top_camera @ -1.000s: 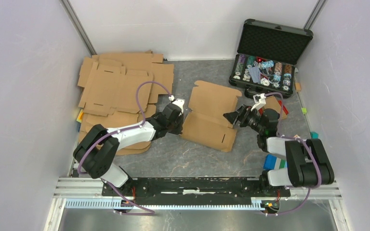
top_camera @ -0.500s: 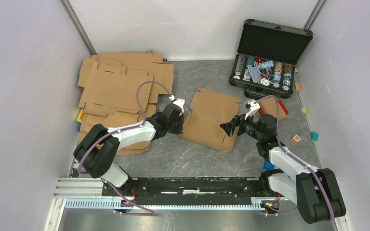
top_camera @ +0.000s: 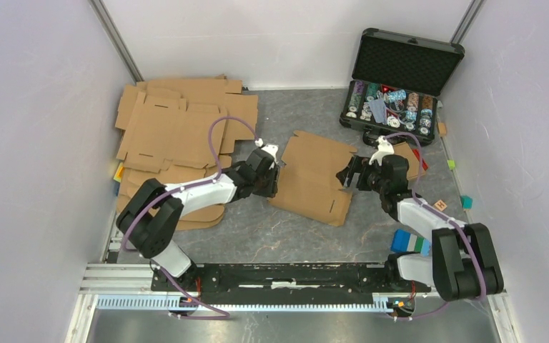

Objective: Fold the paper box

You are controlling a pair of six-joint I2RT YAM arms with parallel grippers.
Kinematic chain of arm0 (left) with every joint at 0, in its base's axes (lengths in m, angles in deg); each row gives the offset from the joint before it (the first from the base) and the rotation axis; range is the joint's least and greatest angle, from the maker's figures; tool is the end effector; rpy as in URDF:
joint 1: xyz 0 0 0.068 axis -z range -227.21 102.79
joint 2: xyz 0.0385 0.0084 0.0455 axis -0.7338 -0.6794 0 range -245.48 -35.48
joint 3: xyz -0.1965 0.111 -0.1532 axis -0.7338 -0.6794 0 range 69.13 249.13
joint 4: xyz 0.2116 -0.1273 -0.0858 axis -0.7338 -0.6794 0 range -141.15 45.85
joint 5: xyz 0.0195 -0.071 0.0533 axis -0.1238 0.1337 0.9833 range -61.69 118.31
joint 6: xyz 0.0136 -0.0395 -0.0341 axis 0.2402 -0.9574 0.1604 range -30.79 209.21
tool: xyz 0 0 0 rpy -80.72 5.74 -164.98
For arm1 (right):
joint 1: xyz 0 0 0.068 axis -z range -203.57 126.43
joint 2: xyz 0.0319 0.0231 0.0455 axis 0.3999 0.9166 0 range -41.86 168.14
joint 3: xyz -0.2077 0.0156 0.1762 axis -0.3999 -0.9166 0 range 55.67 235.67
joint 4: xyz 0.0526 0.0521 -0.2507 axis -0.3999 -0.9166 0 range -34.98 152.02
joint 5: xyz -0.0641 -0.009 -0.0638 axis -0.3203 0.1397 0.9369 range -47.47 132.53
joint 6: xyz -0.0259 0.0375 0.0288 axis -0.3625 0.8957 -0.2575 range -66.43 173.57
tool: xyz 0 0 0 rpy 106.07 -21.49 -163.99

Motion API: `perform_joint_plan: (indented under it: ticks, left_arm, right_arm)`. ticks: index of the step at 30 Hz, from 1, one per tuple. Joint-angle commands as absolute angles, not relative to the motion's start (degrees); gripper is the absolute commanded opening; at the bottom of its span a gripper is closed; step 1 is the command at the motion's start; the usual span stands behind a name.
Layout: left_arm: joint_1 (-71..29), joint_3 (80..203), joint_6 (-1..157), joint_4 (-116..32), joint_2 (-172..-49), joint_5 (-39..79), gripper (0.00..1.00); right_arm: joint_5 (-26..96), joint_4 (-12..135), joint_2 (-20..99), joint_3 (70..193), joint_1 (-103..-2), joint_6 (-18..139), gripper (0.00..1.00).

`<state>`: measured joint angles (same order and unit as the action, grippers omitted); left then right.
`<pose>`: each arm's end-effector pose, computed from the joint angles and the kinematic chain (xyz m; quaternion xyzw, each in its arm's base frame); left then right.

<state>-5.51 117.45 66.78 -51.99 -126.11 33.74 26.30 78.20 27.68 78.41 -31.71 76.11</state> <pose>0.2372 -0.2067 0.1729 0.1412 0.9285 -0.1429 0.3121 0.2284 0.0428 0.1683 0.0384 0.8620 0.2480 0.4405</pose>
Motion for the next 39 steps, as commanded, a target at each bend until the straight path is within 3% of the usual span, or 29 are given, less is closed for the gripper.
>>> perform_joint_plan:
  ticks: [1, 18, 24, 33, 39]
  left_arm:
    - [-5.7, 126.2, 68.6, -57.2, -129.1, 34.1, 0.48]
    - [-5.5, 142.9, 71.2, -67.1, -145.6, 41.5, 0.33]
    - [-5.1, 143.1, 72.9, -67.8, -146.8, 44.1, 0.03]
    - [-2.2, 138.9, 75.8, -65.3, -141.8, 50.1, 0.02]
    - [-2.1, 127.7, 74.9, -54.2, -131.0, 45.5, 0.02]
  right_arm:
    - [26.2, 79.3, 31.3, 83.7, -31.0, 79.7, 0.98]
    - [27.9, 84.3, 31.2, 81.2, -30.3, 79.4, 0.98]
    - [28.6, 84.6, 31.5, 80.7, -30.2, 79.1, 0.98]
    - [26.2, 88.8, 29.7, 78.1, -29.2, 79.2, 0.98]
    - [18.2, 94.7, 31.0, 76.6, -28.0, 82.2, 0.98]
